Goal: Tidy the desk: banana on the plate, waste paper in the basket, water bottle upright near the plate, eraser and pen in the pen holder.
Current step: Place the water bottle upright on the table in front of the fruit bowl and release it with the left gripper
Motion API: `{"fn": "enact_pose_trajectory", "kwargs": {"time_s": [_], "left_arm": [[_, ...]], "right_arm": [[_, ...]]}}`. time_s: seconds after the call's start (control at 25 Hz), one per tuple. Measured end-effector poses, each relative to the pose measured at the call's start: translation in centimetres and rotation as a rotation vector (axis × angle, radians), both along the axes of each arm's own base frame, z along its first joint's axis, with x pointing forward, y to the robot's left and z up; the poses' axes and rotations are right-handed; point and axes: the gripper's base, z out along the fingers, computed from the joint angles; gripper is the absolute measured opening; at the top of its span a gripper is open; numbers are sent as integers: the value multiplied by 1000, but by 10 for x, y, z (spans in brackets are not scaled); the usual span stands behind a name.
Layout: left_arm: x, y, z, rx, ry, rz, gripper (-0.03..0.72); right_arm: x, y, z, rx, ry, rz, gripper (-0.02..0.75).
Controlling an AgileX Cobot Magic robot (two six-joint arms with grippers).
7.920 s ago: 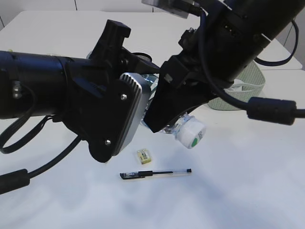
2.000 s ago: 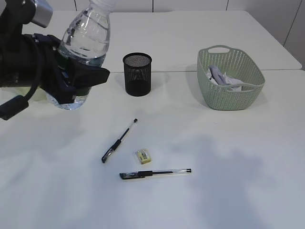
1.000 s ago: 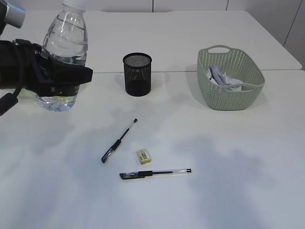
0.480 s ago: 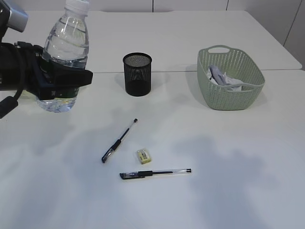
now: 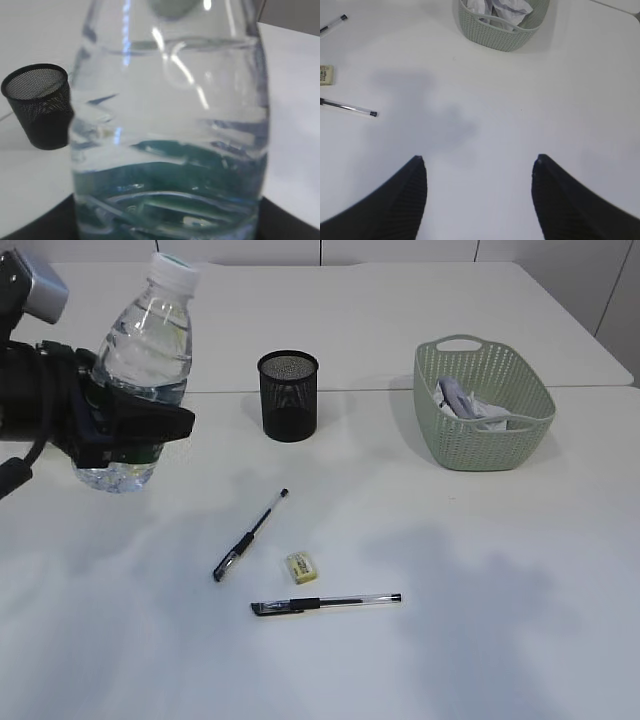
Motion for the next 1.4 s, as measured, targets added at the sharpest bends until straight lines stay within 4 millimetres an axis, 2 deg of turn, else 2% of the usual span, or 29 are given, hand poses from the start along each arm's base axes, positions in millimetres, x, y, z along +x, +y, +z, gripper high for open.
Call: {"fn": "enact_pose_trajectory", "kwargs": {"time_s": [0.6, 1.4], "left_arm": [[2, 1, 7, 66, 35, -24, 377], [7, 8, 17, 110, 67, 86, 377]], "right_arm": [[0, 0, 0, 0, 0, 1, 491], [0, 0, 0, -2, 0, 2, 491]]}}
